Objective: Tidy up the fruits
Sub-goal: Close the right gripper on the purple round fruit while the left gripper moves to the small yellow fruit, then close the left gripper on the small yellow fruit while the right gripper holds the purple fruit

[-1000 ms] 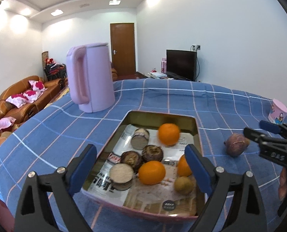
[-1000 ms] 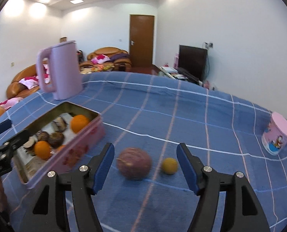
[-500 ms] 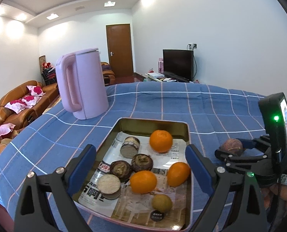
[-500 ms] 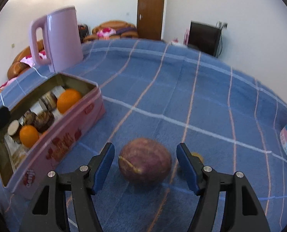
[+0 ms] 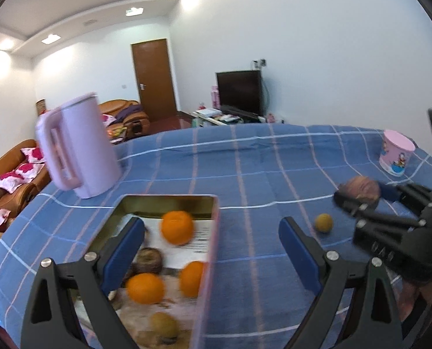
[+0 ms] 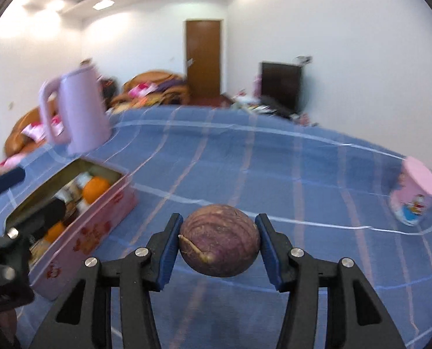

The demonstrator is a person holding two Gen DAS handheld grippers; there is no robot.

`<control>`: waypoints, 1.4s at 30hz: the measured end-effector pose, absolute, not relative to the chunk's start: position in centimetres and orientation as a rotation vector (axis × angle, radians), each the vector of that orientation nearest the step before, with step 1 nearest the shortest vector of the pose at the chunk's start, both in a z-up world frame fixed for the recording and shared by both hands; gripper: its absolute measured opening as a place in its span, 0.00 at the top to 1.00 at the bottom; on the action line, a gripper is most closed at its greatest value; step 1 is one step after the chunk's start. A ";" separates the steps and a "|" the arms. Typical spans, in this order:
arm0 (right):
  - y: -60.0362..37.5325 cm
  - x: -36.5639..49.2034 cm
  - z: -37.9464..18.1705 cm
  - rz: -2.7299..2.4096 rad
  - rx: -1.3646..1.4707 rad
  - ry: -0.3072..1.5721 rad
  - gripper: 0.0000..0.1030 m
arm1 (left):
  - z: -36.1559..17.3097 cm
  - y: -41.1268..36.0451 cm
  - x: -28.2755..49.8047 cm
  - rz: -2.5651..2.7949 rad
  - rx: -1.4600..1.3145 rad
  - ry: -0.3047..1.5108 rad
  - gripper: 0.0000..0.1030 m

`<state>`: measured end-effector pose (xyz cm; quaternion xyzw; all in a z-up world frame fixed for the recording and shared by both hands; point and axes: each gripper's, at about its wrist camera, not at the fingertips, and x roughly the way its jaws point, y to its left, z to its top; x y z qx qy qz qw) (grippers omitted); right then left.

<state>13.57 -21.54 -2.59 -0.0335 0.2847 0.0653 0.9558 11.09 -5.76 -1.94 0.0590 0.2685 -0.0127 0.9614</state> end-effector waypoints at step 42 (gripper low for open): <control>-28.3 13.2 -3.1 0.015 0.036 0.556 0.49 | -8.2 -15.0 18.5 -0.336 0.075 0.883 0.73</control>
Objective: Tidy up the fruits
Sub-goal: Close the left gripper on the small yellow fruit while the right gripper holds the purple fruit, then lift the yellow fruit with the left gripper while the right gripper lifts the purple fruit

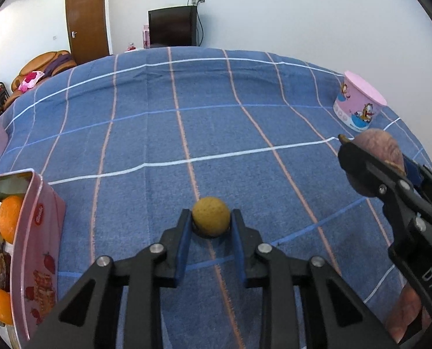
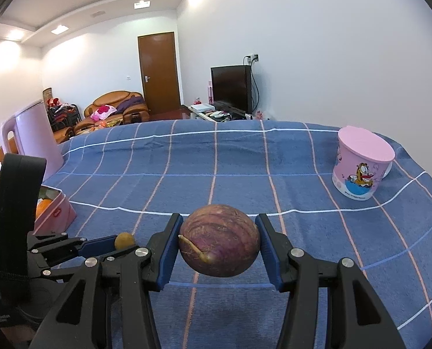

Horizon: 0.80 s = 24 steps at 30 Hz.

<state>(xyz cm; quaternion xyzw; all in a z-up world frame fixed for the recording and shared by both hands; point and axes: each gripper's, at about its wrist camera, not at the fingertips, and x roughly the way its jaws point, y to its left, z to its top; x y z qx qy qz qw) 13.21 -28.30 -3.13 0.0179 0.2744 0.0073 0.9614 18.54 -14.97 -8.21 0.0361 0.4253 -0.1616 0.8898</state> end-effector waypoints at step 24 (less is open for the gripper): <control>-27.5 11.7 -2.7 0.059 0.023 0.487 0.49 | -6.3 -13.2 16.0 -0.258 0.063 0.729 0.73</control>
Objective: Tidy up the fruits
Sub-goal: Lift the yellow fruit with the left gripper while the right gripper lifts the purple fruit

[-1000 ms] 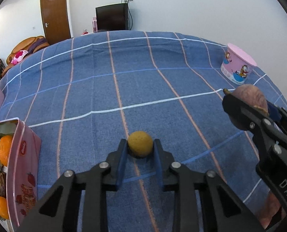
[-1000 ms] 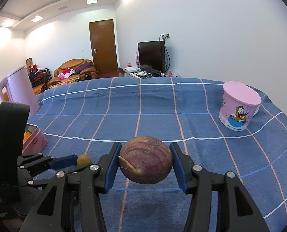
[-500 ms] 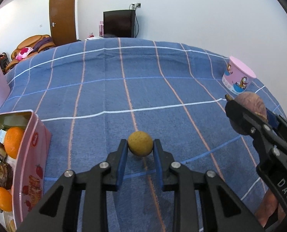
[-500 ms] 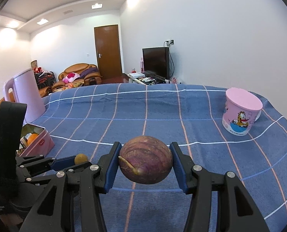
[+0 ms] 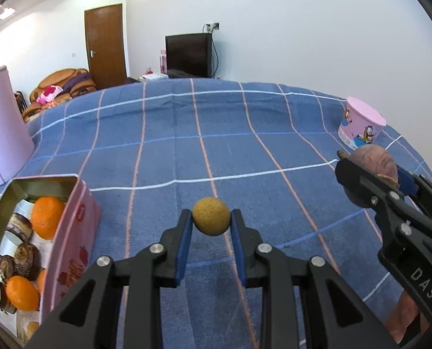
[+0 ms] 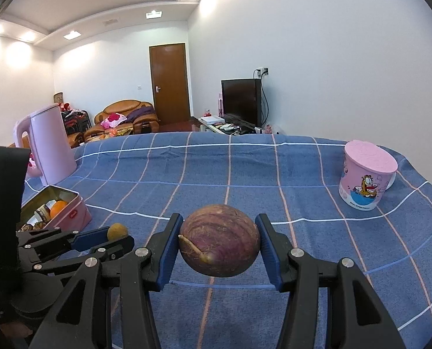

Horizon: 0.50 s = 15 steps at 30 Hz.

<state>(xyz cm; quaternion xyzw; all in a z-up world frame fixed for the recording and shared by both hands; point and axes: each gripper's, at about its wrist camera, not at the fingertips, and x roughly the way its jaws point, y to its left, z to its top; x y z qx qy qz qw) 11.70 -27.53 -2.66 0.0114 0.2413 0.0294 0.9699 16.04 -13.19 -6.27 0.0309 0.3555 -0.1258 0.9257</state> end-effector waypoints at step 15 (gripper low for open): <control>-27.4 10.6 -2.3 0.050 0.022 0.443 0.49 | -4.9 -13.3 13.8 -0.218 0.115 0.609 0.73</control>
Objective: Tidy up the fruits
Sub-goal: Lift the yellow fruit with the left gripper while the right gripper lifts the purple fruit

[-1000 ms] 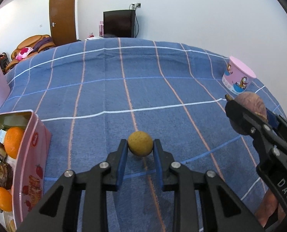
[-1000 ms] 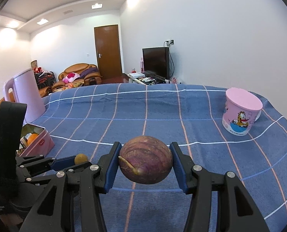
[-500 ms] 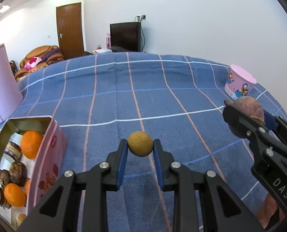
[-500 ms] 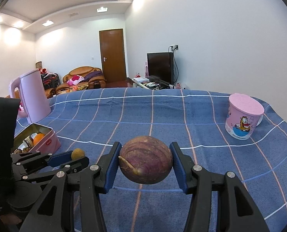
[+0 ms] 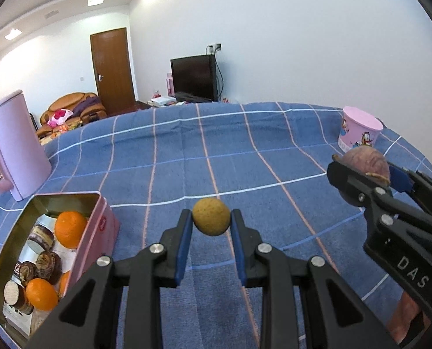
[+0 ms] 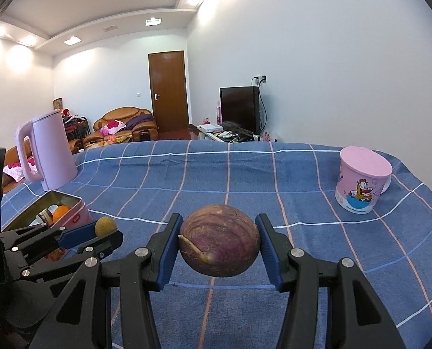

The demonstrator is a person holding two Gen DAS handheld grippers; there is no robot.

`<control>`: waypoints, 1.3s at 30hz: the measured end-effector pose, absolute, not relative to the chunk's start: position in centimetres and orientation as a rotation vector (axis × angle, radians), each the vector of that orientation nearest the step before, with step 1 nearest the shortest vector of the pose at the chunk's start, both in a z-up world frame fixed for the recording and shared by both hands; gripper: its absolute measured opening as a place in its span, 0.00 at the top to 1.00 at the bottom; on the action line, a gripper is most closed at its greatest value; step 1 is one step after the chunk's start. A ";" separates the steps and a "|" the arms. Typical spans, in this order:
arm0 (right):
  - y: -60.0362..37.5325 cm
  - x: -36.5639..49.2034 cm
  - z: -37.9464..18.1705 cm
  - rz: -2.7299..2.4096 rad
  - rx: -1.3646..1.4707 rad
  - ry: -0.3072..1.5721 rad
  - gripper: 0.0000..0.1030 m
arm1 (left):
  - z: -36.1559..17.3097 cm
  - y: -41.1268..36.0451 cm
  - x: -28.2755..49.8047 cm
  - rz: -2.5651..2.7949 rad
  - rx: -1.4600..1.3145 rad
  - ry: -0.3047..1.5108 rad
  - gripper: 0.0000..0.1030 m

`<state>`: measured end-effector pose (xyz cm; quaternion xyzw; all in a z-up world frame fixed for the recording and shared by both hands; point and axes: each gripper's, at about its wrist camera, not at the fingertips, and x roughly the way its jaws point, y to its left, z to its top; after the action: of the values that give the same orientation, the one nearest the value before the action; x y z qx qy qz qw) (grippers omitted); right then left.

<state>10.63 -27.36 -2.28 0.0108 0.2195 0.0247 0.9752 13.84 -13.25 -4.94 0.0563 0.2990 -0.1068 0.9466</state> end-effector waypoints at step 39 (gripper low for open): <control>-26.3 7.3 -1.3 0.015 -0.021 0.286 0.49 | -3.5 -11.7 9.8 -0.155 0.103 0.429 0.73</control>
<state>7.27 -26.34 -1.31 -0.0107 0.1426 0.0073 0.9897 9.80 -11.70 -3.46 0.0509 0.2126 -0.0770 0.9728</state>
